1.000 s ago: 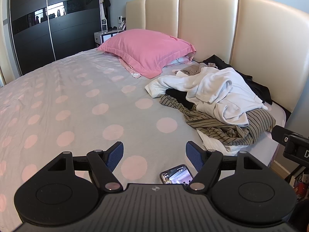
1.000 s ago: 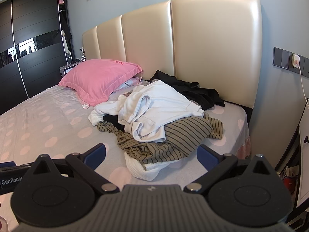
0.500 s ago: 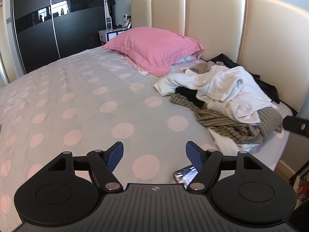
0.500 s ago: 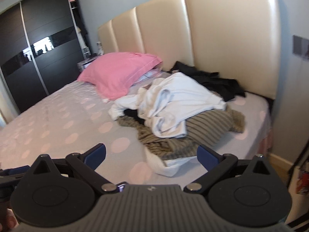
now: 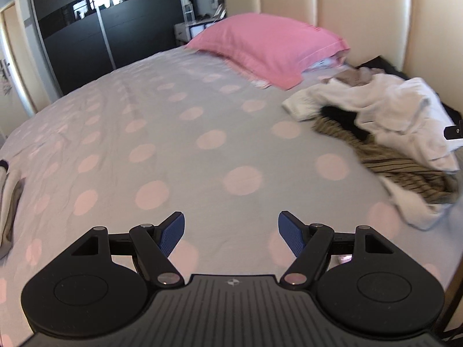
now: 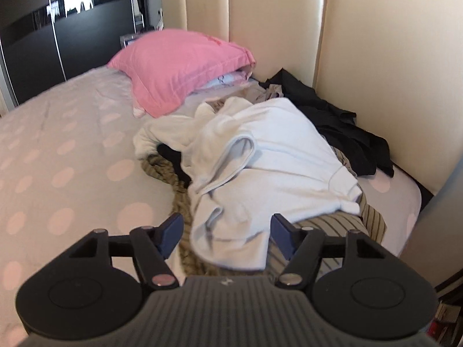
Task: Fold clothes
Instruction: 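Reach the right gripper into the pile and grasp the cream garment, then pull the cream garment onto the open bed while the left gripper grasps its other edge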
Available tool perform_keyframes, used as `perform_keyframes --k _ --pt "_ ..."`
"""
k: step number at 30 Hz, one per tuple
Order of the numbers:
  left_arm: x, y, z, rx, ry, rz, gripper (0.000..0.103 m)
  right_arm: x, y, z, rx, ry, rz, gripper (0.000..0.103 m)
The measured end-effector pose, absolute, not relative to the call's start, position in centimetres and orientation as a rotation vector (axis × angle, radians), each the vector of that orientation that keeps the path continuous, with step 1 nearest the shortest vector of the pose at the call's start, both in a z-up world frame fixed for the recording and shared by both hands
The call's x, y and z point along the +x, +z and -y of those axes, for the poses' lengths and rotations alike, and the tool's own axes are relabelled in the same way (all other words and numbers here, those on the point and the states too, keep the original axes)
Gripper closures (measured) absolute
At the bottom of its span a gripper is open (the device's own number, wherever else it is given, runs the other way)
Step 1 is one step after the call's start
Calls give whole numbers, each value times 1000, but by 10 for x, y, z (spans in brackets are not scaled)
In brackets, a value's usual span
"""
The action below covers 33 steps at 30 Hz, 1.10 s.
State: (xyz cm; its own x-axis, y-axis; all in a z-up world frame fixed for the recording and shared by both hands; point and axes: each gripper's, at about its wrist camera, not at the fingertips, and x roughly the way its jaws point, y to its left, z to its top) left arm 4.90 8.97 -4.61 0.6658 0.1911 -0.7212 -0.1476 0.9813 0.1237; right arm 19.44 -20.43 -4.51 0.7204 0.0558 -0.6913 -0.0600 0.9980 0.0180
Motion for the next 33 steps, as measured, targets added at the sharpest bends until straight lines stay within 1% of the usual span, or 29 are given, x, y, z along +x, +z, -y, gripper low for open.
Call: perform_keyframes --k 7,9,10,13,15,16,17,24,33 --pt "54 -69 -123 54 250 -889 32 264 -91 204 -95 -47 -846 35" --pt "53 -74 -132 48 263 -909 32 272 -96 207 -84 -71 -861 46" --pt "51 -77 -135 46 268 -918 32 276 -98 208 -80 -80 -867 47" --pt "46 -80 -142 50 271 -936 32 273 -92 204 -115 -65 -868 62" --pt "42 -79 -145 54 272 -940 32 267 -83 198 -157 -47 -850 80" --pt "40 -78 -147 55 273 -940 32 263 -77 196 -166 -33 -836 87" --pt "38 -76 -148 53 274 -936 32 258 -71 193 -176 -19 -822 88" --pt "14 -52 -162 26 282 -890 32 218 -16 139 -218 159 -764 90" --pt "-35 -11 -192 24 317 -819 32 120 48 12 -273 557 -695 90"
